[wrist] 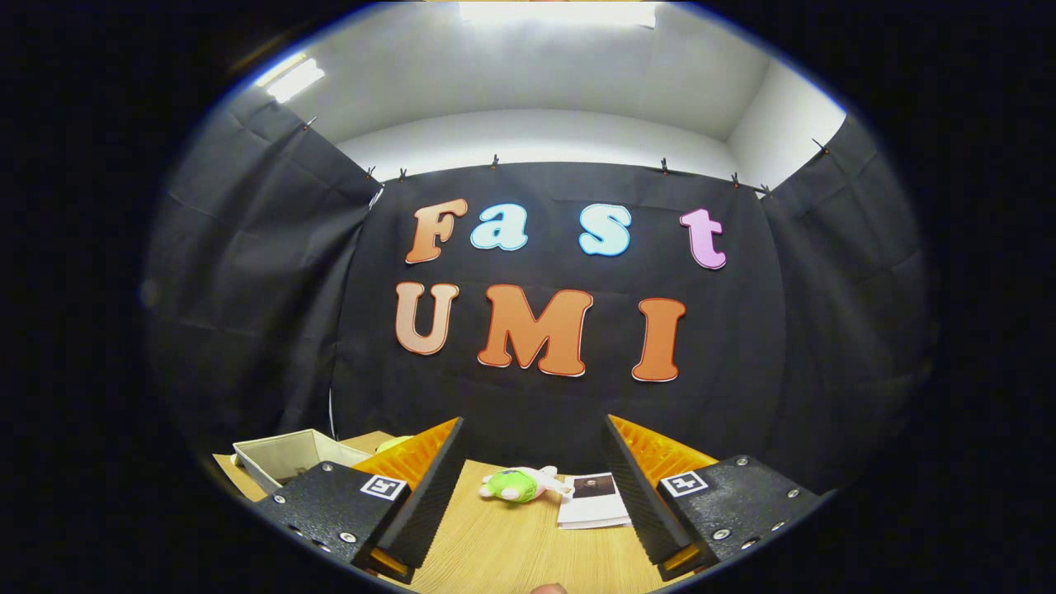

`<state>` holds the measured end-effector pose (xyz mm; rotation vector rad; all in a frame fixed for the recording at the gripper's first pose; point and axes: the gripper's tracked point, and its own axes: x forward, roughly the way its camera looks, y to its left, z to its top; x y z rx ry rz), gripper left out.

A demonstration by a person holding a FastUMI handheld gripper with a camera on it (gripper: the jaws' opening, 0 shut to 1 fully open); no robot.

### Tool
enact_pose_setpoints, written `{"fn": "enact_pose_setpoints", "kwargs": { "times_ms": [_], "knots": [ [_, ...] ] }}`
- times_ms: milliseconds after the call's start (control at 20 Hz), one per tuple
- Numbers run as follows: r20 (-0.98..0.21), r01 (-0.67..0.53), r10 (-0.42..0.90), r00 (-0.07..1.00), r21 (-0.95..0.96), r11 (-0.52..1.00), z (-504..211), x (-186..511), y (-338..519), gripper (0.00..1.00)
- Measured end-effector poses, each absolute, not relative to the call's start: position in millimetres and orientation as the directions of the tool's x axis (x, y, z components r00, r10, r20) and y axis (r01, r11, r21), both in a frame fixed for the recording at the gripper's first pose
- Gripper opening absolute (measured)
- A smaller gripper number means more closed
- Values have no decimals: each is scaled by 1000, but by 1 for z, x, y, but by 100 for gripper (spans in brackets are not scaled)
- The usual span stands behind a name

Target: Open the storage box then place both shoes into the box .Put the left shoe in first, then the right shoe, with the right side of both shoes facing outward in a uniform manner.

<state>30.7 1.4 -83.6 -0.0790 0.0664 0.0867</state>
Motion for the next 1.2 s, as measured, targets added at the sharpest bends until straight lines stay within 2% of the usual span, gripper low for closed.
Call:
{"fn": "enact_pose_setpoints", "kwargs": {
  "times_ms": [1200],
  "knots": [
    [-13, -113, 113, 994, -31, 993, -61, 62, 5, 96]
  ]
}}
